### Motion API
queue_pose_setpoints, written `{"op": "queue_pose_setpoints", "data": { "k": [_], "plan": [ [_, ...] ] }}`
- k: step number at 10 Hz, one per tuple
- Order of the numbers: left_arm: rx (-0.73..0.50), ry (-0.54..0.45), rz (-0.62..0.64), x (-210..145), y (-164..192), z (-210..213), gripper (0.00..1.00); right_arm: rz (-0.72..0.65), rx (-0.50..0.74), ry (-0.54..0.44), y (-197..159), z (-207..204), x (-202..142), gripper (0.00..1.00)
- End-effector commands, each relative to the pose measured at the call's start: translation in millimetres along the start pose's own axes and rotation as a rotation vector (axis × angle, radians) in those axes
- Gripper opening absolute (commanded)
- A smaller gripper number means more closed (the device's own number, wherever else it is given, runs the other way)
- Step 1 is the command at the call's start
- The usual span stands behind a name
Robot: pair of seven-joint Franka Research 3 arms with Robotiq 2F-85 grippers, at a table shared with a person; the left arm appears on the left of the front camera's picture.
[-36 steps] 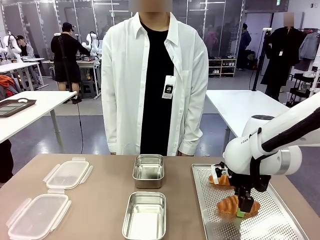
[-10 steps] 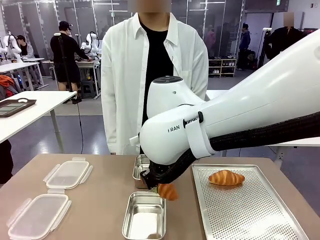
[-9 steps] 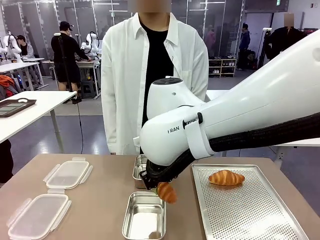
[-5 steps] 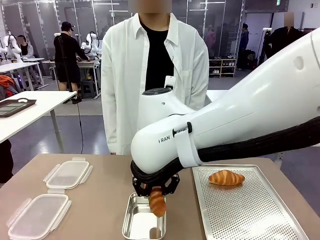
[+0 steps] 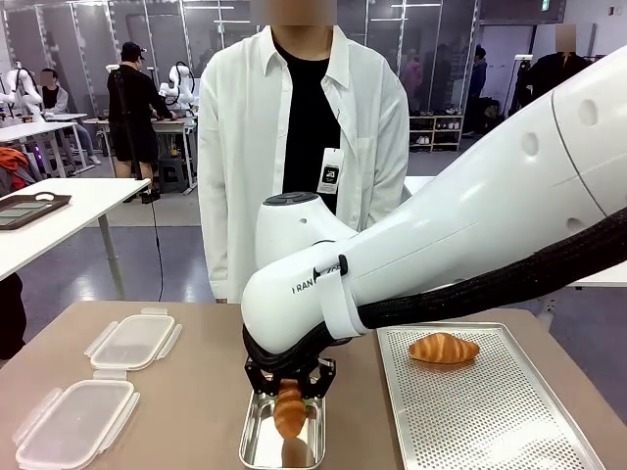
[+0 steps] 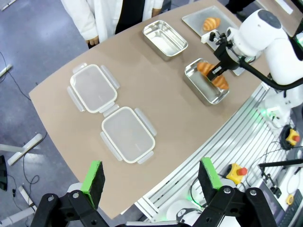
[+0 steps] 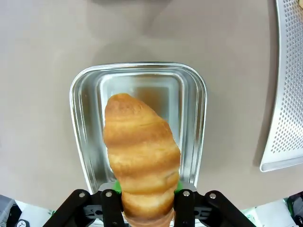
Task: Place the bread into the airtight container.
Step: Pick up a Butter Roll and place it into an empty Airtight Container.
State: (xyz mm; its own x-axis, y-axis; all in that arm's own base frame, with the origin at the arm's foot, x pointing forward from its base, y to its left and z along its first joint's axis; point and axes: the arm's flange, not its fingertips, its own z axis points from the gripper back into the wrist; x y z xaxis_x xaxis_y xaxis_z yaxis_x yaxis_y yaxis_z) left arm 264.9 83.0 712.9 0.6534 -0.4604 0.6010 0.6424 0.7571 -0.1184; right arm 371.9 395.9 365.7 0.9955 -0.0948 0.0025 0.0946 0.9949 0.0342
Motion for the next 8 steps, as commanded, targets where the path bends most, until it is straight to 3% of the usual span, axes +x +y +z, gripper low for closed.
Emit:
{"op": "queue_pose_setpoints", "data": {
  "k": [1,8],
  "plan": [
    [-0.006,0.001,-0.017,1.1,0.1,2.3,1.0,0.006,-0.009,-0.005,-5.7,5.1,-1.0,0.36],
    [-0.006,0.001,-0.017,1.1,0.1,2.3,1.0,-0.001,-0.007,0.001,-2.1,2.0,0.4,0.36]
  ]
}}
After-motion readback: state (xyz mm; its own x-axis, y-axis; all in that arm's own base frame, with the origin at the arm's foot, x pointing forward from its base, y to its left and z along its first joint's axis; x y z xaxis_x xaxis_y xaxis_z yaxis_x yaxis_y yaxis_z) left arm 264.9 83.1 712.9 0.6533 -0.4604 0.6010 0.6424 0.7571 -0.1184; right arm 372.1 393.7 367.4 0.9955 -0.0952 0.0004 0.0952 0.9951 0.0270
